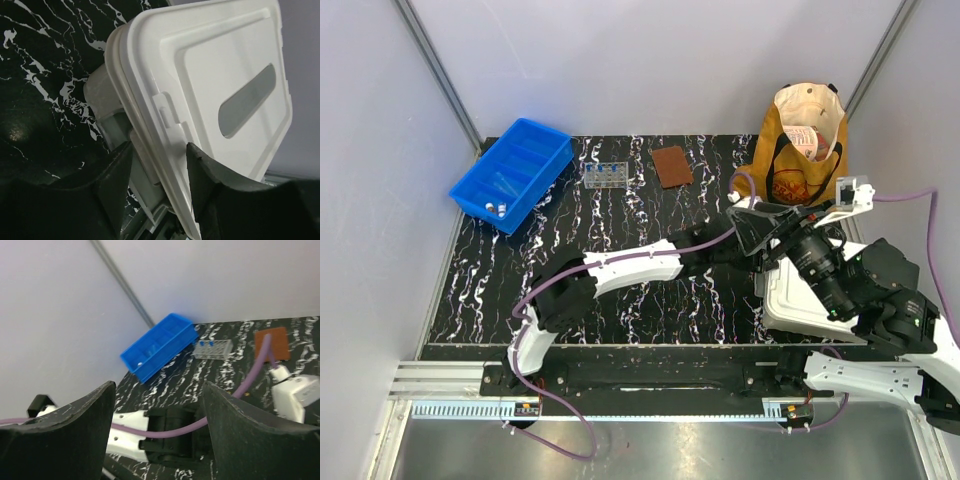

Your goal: Organize the chemistry lab equipment

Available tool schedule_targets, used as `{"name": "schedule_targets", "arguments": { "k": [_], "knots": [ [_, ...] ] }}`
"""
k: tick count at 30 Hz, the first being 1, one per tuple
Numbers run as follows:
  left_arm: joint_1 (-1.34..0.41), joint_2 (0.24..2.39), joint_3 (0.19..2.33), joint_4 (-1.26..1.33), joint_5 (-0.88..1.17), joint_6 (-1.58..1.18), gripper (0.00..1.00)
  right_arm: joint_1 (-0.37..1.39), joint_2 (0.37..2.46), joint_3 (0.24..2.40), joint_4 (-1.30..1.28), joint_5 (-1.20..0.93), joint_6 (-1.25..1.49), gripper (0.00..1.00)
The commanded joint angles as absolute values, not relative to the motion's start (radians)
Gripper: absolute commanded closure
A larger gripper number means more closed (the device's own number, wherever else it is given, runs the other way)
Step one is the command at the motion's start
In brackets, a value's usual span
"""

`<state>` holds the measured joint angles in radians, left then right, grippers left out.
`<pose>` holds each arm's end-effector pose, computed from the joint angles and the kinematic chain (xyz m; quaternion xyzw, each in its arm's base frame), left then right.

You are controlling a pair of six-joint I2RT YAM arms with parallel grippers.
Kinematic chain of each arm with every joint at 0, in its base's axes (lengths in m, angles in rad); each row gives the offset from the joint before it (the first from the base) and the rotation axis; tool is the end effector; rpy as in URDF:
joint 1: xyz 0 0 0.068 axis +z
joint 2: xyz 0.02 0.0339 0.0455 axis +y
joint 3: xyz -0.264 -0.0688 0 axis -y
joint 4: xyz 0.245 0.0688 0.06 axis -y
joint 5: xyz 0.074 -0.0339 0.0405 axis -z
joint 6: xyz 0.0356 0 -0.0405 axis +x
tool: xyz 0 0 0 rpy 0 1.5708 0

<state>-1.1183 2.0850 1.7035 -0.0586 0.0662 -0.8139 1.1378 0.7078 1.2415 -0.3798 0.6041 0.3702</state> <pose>0.2159 -0.4495 0.2612 0.1455 0.8315 -0.4564 0.2814 0.0611 0.0840 0.4773 -0.0231 0.6606 0.3552 0.6610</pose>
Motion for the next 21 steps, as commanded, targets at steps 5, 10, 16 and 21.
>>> {"name": "schedule_targets", "arguments": {
  "k": [5,10,16,21],
  "knots": [
    [-1.12,2.028,1.654,-0.049,0.054,-0.793,0.51,1.137,0.695,1.281,-0.494,0.951,0.319,0.24],
    [-1.12,2.011,1.621,-0.055,0.035,-0.775,0.59,1.137,0.652,1.232,-0.522,1.087,0.31,0.27],
    [-1.12,2.008,1.582,-0.052,0.015,-0.772,0.67,1.137,0.67,1.184,-0.511,1.052,0.322,0.27],
    [-1.12,1.994,1.545,-0.015,0.043,-0.779,0.67,1.137,0.747,1.203,-0.538,1.045,0.351,0.26]
  ]
}}
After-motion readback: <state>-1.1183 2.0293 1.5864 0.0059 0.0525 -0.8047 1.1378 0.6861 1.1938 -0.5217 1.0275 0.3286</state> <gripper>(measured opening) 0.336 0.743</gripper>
